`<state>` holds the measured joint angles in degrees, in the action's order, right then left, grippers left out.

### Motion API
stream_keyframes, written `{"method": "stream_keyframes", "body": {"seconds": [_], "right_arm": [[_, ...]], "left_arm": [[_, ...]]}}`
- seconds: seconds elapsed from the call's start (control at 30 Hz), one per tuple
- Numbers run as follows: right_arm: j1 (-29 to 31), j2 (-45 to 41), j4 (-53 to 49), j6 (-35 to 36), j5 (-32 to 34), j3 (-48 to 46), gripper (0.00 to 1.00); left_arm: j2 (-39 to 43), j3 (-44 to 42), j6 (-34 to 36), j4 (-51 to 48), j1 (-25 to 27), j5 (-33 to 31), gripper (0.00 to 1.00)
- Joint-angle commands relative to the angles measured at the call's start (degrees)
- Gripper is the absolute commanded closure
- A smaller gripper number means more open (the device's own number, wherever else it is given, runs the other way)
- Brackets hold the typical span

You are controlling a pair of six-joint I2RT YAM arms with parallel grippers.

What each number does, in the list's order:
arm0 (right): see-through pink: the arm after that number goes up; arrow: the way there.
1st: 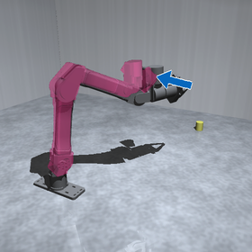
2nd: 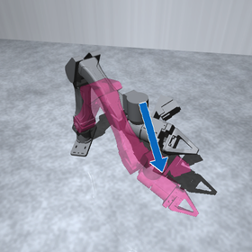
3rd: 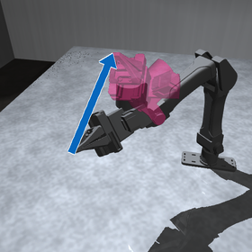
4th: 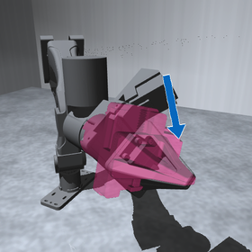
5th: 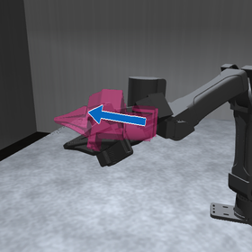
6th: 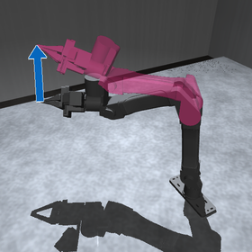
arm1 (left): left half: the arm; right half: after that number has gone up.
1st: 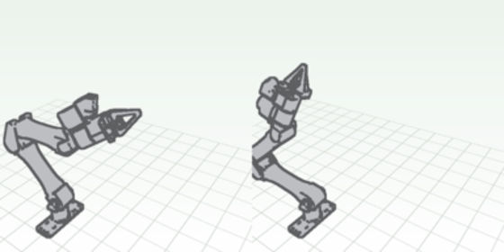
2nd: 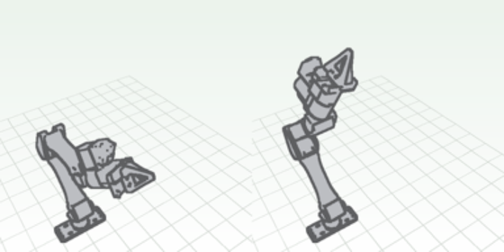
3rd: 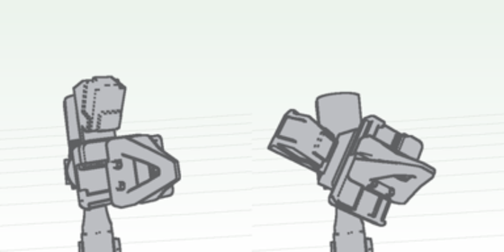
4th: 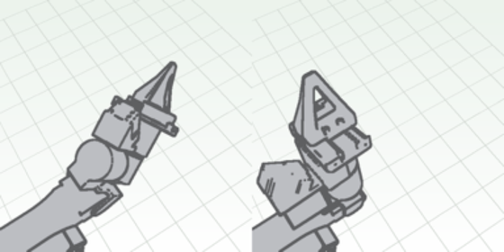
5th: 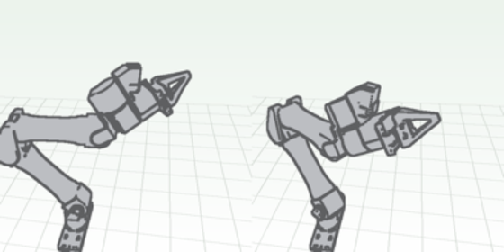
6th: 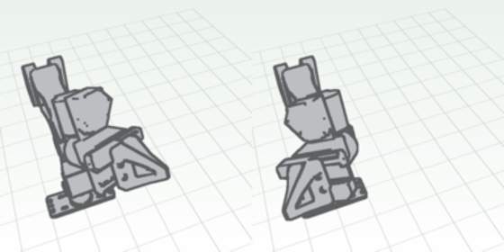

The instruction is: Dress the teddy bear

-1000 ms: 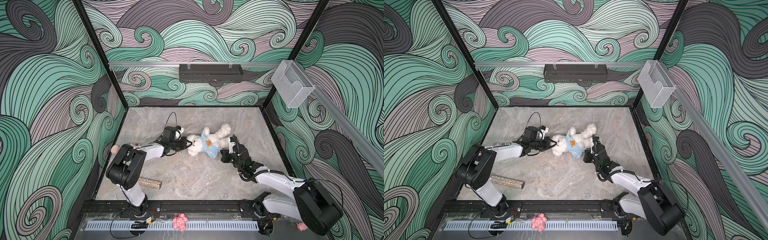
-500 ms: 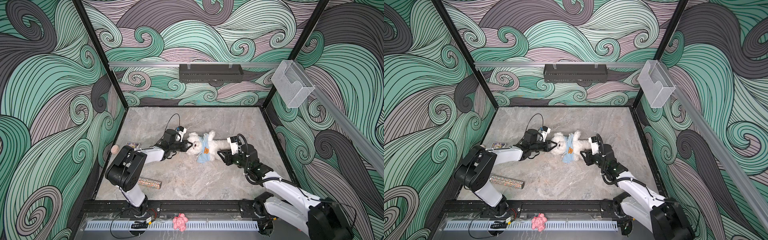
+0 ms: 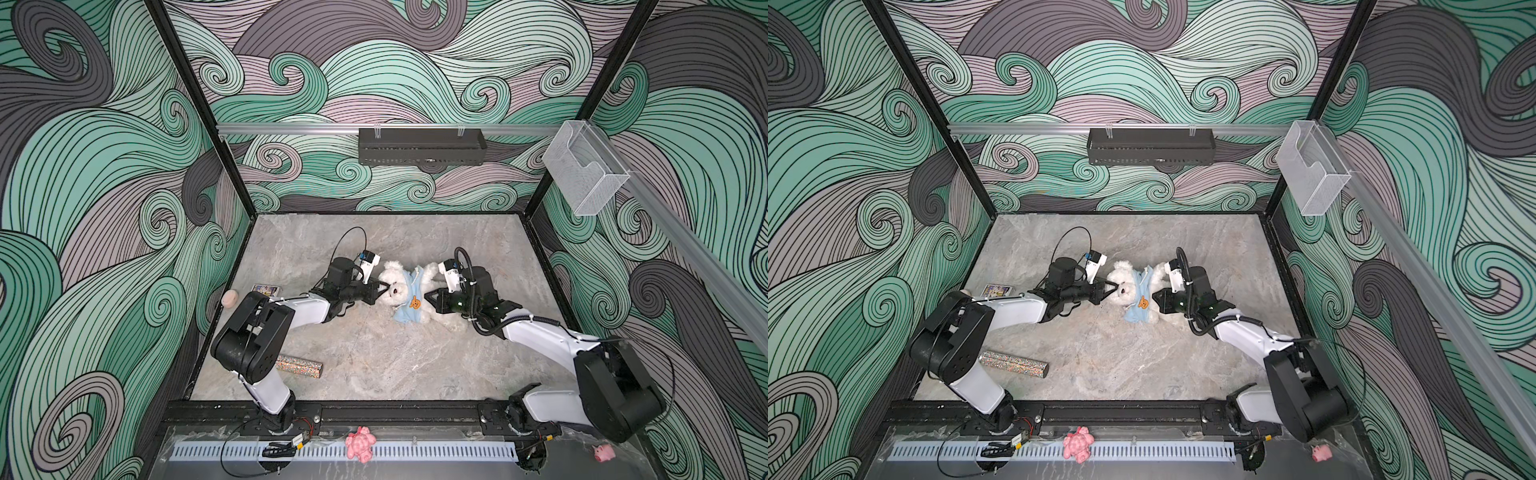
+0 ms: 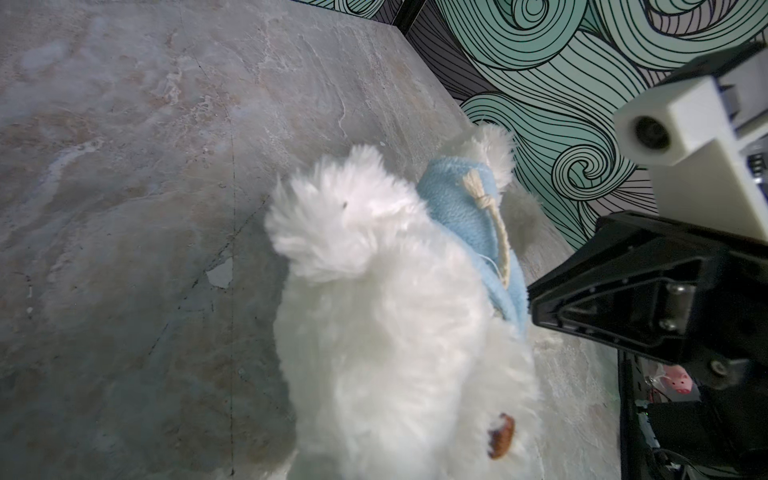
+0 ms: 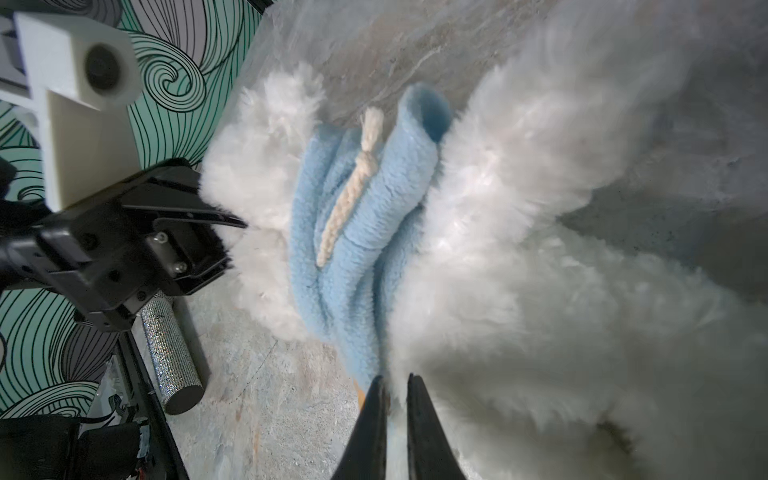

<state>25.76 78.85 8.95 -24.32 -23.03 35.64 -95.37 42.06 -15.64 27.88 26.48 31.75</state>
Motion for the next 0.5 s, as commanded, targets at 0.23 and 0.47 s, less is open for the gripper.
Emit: {"method": "stream_keyframes", "body": {"seconds": [0.23, 0.47], "right_arm": [[0.3, 6.2, 8.2, -4.2, -4.9, 2.3, 0.84], [0.3, 6.6, 11.5, -6.4, -6.0, 2.1, 0.80]], "left_arm": [[0.0, 1.1, 1.9, 0.3, 0.8, 1.7, 1.00], [-0.3, 1.8, 2.1, -0.7, 0.7, 1.8, 1.00]]}}
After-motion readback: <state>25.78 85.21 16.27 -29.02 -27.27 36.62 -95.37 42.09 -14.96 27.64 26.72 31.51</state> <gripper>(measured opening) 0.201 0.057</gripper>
